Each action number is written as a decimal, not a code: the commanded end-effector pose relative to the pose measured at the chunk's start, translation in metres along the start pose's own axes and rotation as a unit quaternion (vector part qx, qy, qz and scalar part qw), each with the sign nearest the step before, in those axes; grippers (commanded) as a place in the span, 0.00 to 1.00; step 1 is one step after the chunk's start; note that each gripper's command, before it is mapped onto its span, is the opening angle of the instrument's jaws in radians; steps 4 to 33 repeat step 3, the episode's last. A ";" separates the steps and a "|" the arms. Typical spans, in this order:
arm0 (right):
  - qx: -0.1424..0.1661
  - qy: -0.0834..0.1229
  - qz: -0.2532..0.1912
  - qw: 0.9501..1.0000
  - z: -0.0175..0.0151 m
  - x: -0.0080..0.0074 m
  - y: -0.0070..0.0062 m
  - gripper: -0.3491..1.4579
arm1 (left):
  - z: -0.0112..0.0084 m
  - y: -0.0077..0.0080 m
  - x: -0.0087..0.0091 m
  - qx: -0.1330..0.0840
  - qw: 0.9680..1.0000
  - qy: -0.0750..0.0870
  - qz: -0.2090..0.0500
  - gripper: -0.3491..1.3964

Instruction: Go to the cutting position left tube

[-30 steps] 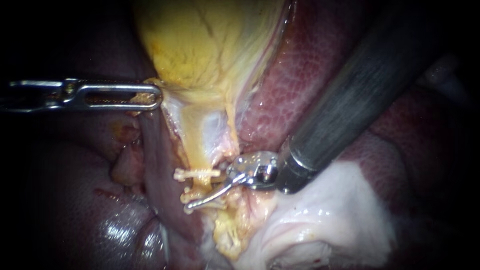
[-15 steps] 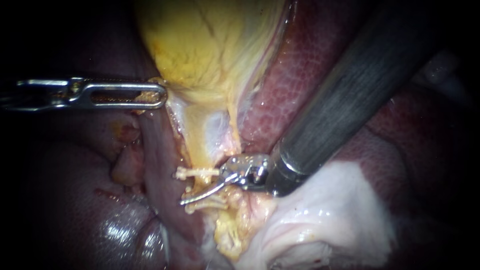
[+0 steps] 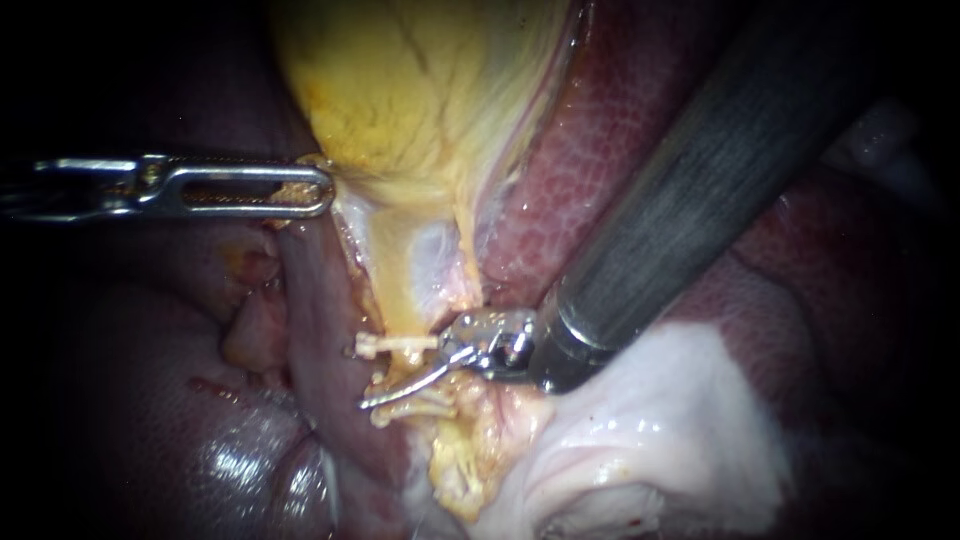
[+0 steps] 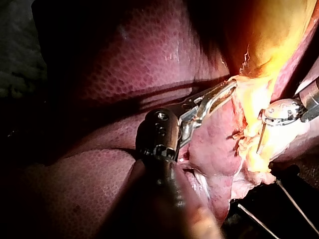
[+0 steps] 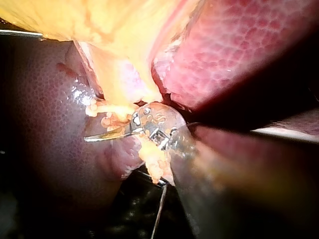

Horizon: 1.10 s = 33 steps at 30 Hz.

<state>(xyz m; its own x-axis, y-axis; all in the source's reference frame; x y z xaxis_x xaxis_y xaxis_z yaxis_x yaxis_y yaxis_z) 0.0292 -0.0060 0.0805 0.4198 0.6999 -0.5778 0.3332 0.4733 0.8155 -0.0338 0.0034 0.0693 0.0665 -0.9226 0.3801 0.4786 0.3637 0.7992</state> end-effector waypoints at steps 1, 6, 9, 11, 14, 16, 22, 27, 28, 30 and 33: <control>0.000 0.000 0.000 1.000 0.0000 0.0000 0.0000 0.85 | 0.0000 0.0000 0.0000 0.000 1.000 0.000 0.000 0.00; 0.000 0.000 0.000 1.000 0.0000 0.0000 0.0000 0.85 | 0.0000 0.0000 0.0000 0.000 1.000 0.000 0.000 0.00; 0.000 0.000 0.000 1.000 0.0000 0.0000 0.0000 0.85 | 0.0000 0.0000 0.0000 0.000 1.000 0.000 0.000 0.00; 0.000 0.000 0.000 1.000 0.0000 0.0000 0.0000 0.85 | 0.0000 0.0000 0.0000 0.000 1.000 0.000 0.000 0.00; 0.000 0.000 0.000 1.000 0.0000 0.0000 0.0000 0.85 | 0.0000 0.0000 0.0000 0.000 1.000 0.000 0.000 0.00; 0.000 0.000 0.000 1.000 0.0000 0.0000 0.0000 0.85 | 0.0000 0.0000 0.0000 0.000 1.000 0.000 0.000 0.00; 0.000 0.000 0.000 1.000 0.0000 0.0000 0.0000 0.85 | 0.0000 0.0000 0.0000 0.000 1.000 0.000 0.000 0.00; 0.000 0.000 0.000 1.000 0.0000 0.0000 0.0000 0.85 | 0.0000 0.0000 0.0000 0.000 1.000 0.000 0.000 0.00; 0.000 0.000 0.000 1.000 0.0000 0.0000 0.0000 0.85 | 0.0000 0.0000 0.0000 0.000 1.000 0.000 0.000 0.00; 0.000 0.000 0.000 1.000 0.0000 0.0000 0.0000 0.85 | 0.0000 0.0000 0.0000 0.000 1.000 0.000 0.000 0.00; 0.000 0.000 0.000 1.000 0.0000 0.0000 0.0000 0.85 | 0.0000 0.0000 0.0000 0.000 1.000 0.000 0.000 0.00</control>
